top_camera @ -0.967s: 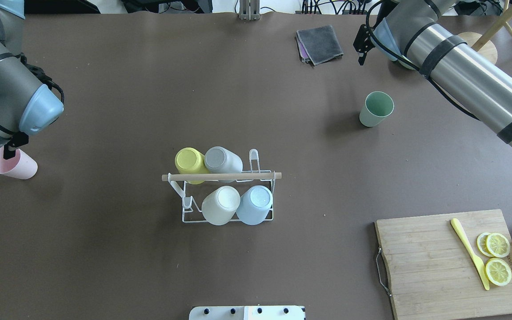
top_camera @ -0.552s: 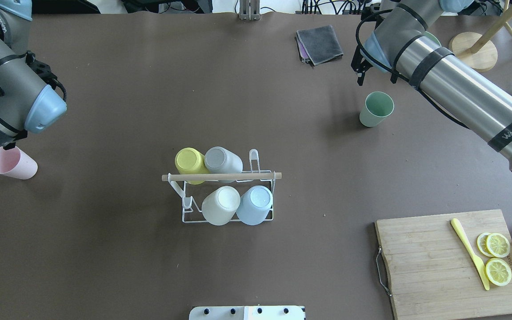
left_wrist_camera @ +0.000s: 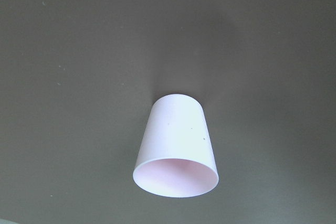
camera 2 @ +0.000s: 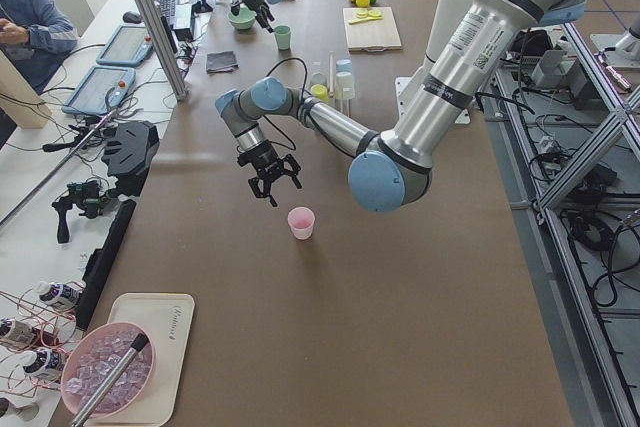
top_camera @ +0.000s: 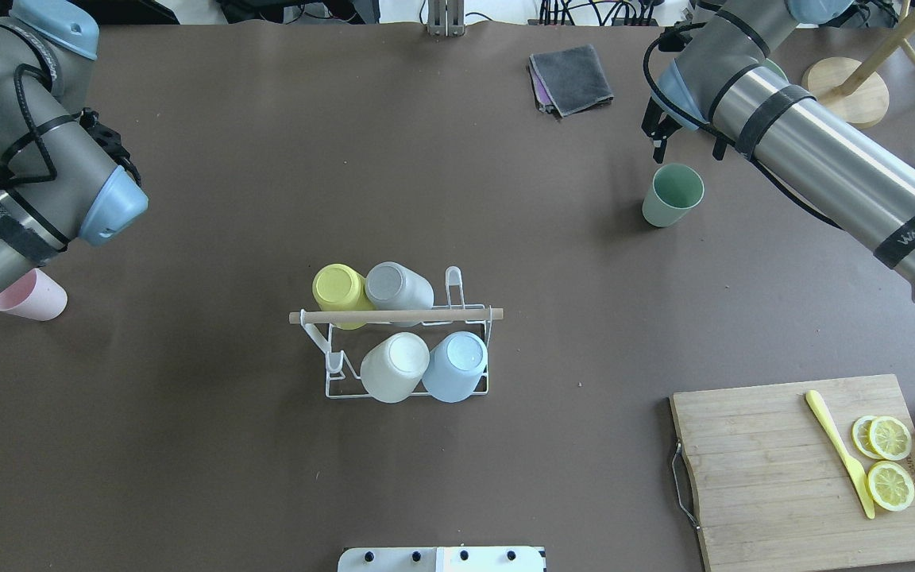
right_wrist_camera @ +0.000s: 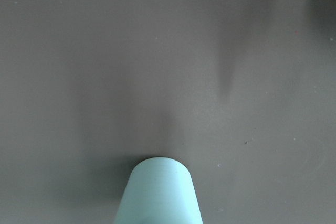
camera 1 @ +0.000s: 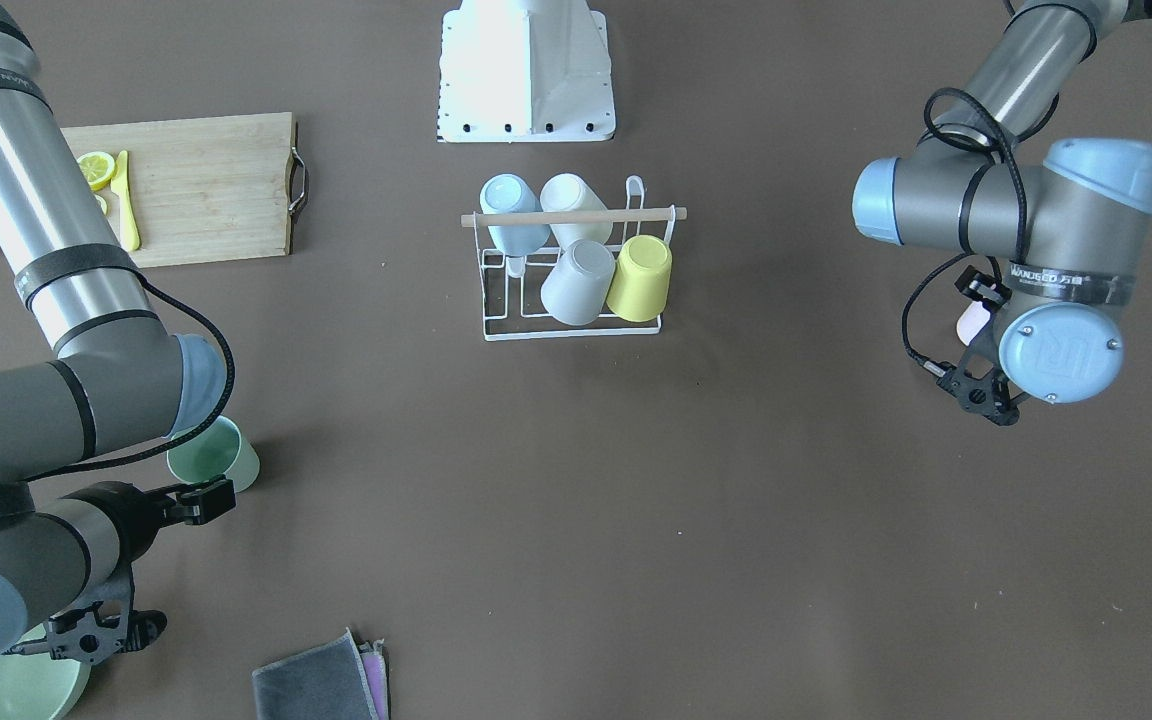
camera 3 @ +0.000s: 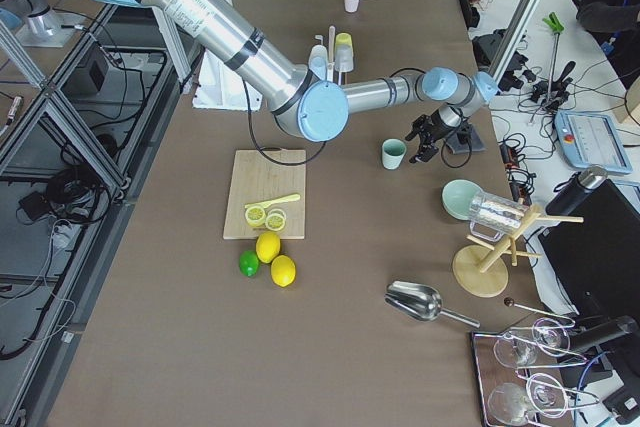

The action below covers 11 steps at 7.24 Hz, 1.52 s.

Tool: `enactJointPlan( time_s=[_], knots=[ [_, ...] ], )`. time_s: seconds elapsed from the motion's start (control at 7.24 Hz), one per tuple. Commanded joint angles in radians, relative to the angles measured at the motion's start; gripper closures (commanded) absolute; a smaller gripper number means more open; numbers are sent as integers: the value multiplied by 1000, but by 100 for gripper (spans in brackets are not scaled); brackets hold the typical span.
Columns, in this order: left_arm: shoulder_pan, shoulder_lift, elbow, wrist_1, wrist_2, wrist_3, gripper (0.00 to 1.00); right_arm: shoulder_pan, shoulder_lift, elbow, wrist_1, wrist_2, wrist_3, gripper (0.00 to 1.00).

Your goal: Place cup on cup holder

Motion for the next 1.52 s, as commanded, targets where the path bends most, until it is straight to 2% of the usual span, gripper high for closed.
enactJointPlan(
  time_s=[0.0,0.28,0.55,0.69,0.97,1.38],
  knots=[
    [4,-14,77,-66,50,1,3,2,7,-8,-17,18,-1,0],
    [6,-47,110,-87,45,-10,3,2,15,-8,-17,30,2,1],
    [17,-72,178,-141,43,-25,3,-1,91,-107,-3,29,2,0],
    [43,-72,183,-141,10,-42,3,-15,116,-164,40,27,7,0],
    [46,-83,206,-132,-21,-30,5,-49,110,-230,104,27,-31,0],
    [95,-80,229,-118,-6,-32,7,-49,112,-270,103,23,-102,0]
  ],
)
